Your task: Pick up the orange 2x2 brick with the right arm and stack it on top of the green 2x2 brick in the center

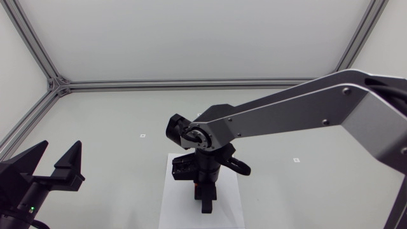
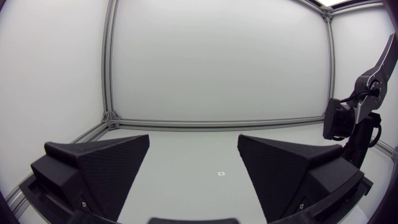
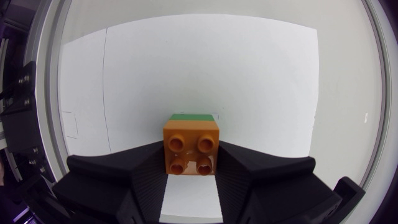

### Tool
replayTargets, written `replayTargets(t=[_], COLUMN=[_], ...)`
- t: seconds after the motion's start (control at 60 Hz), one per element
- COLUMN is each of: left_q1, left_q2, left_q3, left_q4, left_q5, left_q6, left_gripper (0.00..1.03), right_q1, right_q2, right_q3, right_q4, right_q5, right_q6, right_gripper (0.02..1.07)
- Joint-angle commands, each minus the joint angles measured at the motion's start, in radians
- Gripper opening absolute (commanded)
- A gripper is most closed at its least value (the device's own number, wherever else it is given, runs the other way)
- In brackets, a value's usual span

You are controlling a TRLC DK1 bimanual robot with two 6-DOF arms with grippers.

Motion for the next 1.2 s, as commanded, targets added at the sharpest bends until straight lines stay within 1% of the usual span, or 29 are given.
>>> replayTargets(t=[0.0,0.35,0.45,0.517,0.567,0.667,0.717,0.767,0.783,0.983,1.183], left_q1=[0.005,0.005,0.005,0.005,0.005,0.005,0.005,0.005,0.005,0.005,0.005], left_q2=[-0.008,-0.008,-0.008,-0.008,-0.008,-0.008,-0.008,-0.008,-0.008,-0.008,-0.008], left_q3=[-0.041,-0.041,-0.041,-0.041,-0.041,-0.041,-0.041,-0.041,-0.041,-0.041,-0.041], left_q4=[-0.015,-0.015,-0.014,-0.015,-0.015,-0.015,-0.015,-0.014,-0.015,-0.015,-0.014], left_q5=[0.004,0.004,0.004,0.004,0.004,0.004,0.004,0.004,0.004,0.004,0.004], left_q6=[0.013,0.013,0.013,0.013,0.013,0.013,0.013,0.013,0.013,0.013,0.013], left_gripper=[0.99,0.99,0.99,0.99,0.99,0.99,0.99,0.99,0.99,0.99,0.99], right_q1=[-0.006,-0.006,-0.006,-0.006,-0.004,-0.003,-0.004,-0.006,-0.006,-0.007,-0.038], right_q2=[0.003,0.003,0.006,0.023,0.026,0.018,0.015,0.014,0.014,-0.040,-0.176], right_q3=[-0.030,-0.038,-0.041,-0.033,-0.033,-0.035,-0.035,-0.035,-0.031,-0.038,-0.048], right_q4=[0.002,0.016,0.022,0.002,0.002,0.002,0.002,0.001,-0.004,-0.005,-0.048], right_q5=[0.011,0.020,0.019,0.017,0.016,0.012,0.012,0.011,0.009,0.003,-0.029], right_q6=[-0.018,-0.017,-0.020,-0.018,-0.018,-0.015,-0.015,-0.017,-0.017,-0.014,-0.006], right_gripper=[0.44,0.55,0.61,0.72,0.74,0.82,0.89,0.99,1.04,1.03,1.03])
